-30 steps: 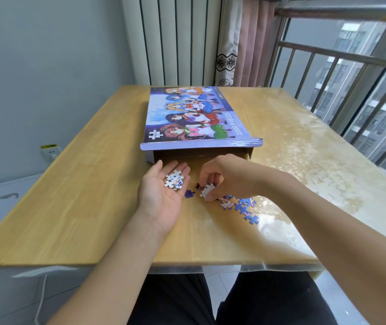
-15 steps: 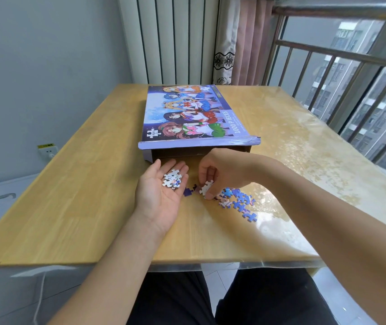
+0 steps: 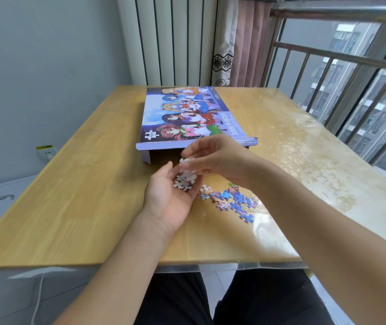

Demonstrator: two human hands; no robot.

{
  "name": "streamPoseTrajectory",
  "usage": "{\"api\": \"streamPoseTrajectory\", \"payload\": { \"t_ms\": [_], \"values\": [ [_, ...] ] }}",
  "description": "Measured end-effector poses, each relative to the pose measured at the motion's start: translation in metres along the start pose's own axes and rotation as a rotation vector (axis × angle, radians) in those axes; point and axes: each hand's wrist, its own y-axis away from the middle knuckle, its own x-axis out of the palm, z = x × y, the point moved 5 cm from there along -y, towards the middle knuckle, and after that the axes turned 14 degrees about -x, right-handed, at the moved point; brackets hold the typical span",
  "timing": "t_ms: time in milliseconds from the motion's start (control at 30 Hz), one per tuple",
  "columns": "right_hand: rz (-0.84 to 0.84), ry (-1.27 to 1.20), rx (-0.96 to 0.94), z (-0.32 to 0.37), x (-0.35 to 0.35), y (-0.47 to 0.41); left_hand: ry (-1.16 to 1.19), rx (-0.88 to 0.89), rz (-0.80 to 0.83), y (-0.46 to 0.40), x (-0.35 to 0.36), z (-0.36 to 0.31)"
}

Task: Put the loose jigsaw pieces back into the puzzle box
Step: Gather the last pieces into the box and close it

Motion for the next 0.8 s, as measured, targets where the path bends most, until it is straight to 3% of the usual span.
{"api": "streamPoseTrajectory", "payload": {
  "t_ms": [167, 267, 333, 433, 633, 800],
  "values": [
    [-0.01, 0.765, -0.251, 0.023, -0.019, 0.022, 0.057, -0.023, -0.052, -0.002, -0.001, 0.001],
    [0.277, 1.001, -0.028, 0.012, -0.043, 0.044, 0.048, -0.032, -0.054, -0.002, -0.004, 0.002],
    [0.395, 0.996, 0.119, -0.002, -0.052, 0.06, 0.037, -0.032, -0.045, 0.001, -0.005, 0.004],
    [0.474, 0.935, 0.081, -0.018, -0.034, 0.079, 0.022, -0.009, -0.04, 0.005, -0.007, 0.007],
    [0.277, 0.915, -0.222, -0.022, -0.018, 0.079, 0.002, 0.044, -0.028, 0.01, -0.011, 0.013],
    [0.198, 0.923, -0.237, -0.016, -0.021, 0.067, -0.028, 0.059, -0.019, 0.012, -0.011, 0.015]
  ]
}}
